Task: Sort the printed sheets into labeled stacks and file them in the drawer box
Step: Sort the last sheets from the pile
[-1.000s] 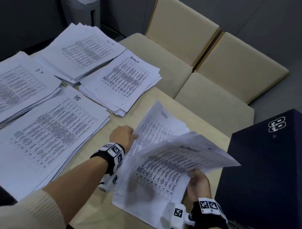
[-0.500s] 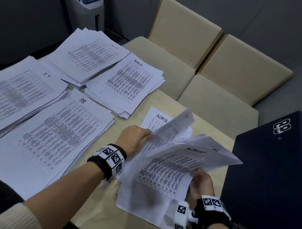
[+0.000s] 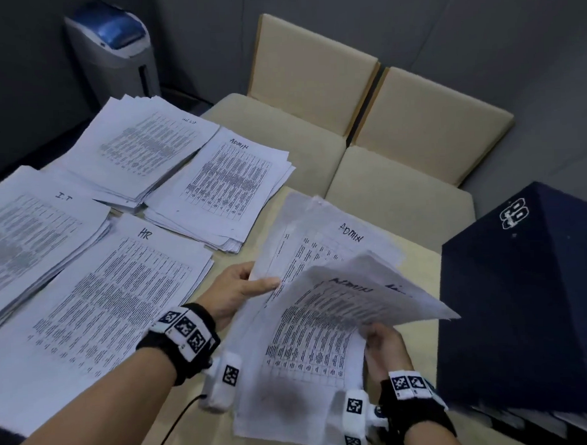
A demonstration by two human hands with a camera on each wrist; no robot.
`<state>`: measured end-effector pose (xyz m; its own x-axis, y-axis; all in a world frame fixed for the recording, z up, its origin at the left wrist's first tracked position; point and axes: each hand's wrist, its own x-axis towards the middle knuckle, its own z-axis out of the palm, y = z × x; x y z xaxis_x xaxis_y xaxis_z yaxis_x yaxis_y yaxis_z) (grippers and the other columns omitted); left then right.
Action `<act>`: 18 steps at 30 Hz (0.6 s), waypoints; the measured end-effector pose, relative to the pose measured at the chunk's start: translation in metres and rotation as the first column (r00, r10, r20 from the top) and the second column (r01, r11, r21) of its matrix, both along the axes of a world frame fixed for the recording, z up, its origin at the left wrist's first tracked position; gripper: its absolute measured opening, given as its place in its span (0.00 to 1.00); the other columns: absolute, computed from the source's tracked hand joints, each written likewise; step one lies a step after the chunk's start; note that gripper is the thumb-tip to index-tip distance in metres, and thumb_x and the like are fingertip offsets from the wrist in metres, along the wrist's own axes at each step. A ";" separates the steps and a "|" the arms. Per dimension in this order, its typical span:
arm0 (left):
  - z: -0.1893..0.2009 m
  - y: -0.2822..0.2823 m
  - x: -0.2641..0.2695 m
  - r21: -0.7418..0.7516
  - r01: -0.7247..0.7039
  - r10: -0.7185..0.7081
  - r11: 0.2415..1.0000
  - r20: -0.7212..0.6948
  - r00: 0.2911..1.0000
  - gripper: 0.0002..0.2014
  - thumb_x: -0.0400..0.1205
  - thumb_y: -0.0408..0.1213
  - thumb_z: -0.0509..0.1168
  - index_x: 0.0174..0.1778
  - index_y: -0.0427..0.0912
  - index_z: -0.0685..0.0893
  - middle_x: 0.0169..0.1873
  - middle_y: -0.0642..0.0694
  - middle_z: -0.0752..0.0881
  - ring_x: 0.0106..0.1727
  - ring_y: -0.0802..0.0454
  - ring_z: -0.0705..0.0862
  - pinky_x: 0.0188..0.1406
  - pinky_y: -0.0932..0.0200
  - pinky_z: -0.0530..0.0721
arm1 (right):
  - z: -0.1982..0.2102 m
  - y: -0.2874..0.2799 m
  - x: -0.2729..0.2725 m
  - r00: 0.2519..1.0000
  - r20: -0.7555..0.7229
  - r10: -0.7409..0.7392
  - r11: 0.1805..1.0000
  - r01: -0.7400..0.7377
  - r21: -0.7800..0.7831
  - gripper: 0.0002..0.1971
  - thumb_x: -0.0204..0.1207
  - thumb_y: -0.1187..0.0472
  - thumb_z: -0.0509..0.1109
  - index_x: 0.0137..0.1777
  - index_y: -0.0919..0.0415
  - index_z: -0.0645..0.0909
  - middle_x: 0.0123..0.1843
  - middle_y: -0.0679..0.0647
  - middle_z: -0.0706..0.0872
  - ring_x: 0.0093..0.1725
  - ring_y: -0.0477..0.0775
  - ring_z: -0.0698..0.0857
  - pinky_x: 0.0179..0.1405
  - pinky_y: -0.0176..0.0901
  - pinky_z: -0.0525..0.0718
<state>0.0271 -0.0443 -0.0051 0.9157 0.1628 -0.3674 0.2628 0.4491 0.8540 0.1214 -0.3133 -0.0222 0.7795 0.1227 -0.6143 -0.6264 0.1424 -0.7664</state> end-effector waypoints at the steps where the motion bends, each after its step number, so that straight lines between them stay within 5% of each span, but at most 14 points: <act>1: -0.002 0.000 0.001 0.003 -0.012 0.012 1.000 -0.015 1.000 0.45 0.56 0.48 0.88 0.61 0.23 0.81 0.58 0.26 0.87 0.54 0.34 0.87 0.59 0.35 0.85 | -0.001 0.002 0.000 1.000 0.020 -0.016 1.000 0.016 0.003 0.12 0.72 0.81 0.57 0.41 0.66 0.75 0.39 0.53 0.80 0.40 0.56 0.78 0.43 0.43 0.74; 3: -0.004 -0.002 0.006 0.046 -0.050 0.052 0.998 -0.047 0.998 0.45 0.57 0.51 0.88 0.59 0.22 0.80 0.55 0.26 0.87 0.52 0.35 0.85 0.59 0.33 0.83 | -0.002 0.003 0.002 0.997 0.034 -0.066 0.998 0.066 0.003 0.11 0.70 0.81 0.60 0.36 0.64 0.72 0.38 0.52 0.75 0.38 0.54 0.74 0.41 0.42 0.71; 5: -0.006 -0.008 0.015 0.256 -0.104 0.124 0.961 -0.065 0.990 0.42 0.59 0.59 0.85 0.52 0.27 0.78 0.48 0.35 0.85 0.50 0.41 0.82 0.56 0.44 0.81 | -0.007 -0.003 0.005 0.996 0.016 -0.085 0.996 0.085 -0.030 0.11 0.67 0.78 0.64 0.34 0.62 0.69 0.36 0.51 0.72 0.37 0.55 0.72 0.40 0.44 0.71; 7: -0.005 -0.016 0.023 0.587 -0.202 0.308 0.784 -0.085 0.948 0.37 0.61 0.60 0.83 0.52 0.38 0.75 0.48 0.49 0.80 0.47 0.52 0.80 0.49 0.54 0.79 | -0.013 -0.012 0.010 0.996 -0.032 -0.078 0.995 0.075 -0.069 0.11 0.66 0.77 0.64 0.33 0.61 0.70 0.36 0.53 0.72 0.38 0.57 0.73 0.41 0.48 0.73; 9: -0.001 -0.026 0.031 0.748 -0.251 0.351 0.615 0.026 0.936 0.31 0.65 0.54 0.84 0.52 0.44 0.74 0.48 0.52 0.78 0.47 0.55 0.79 0.44 0.60 0.78 | -0.018 -0.021 0.013 0.995 -0.058 -0.076 0.996 0.072 -0.060 0.10 0.62 0.75 0.65 0.32 0.61 0.70 0.36 0.56 0.72 0.40 0.60 0.73 0.44 0.53 0.74; 14: 0.004 -0.034 0.054 0.758 -0.038 0.007 0.651 0.044 0.999 0.23 0.73 0.46 0.79 0.63 0.50 0.82 0.59 0.51 0.81 0.57 0.56 0.83 0.45 0.81 0.73 | -0.017 -0.037 0.022 0.996 -0.027 -0.084 0.996 0.084 0.014 0.10 0.63 0.77 0.62 0.33 0.62 0.69 0.36 0.57 0.73 0.39 0.59 0.75 0.45 0.49 0.75; 18: 0.009 -0.037 0.067 0.783 0.057 -0.024 0.619 -0.054 0.998 0.20 0.77 0.49 0.75 0.65 0.51 0.84 0.61 0.49 0.76 0.59 0.54 0.82 0.51 0.68 0.76 | -0.015 -0.042 0.030 0.997 0.015 -0.076 0.997 0.076 -0.019 0.11 0.62 0.75 0.64 0.31 0.60 0.66 0.31 0.54 0.68 0.35 0.55 0.71 0.42 0.46 0.70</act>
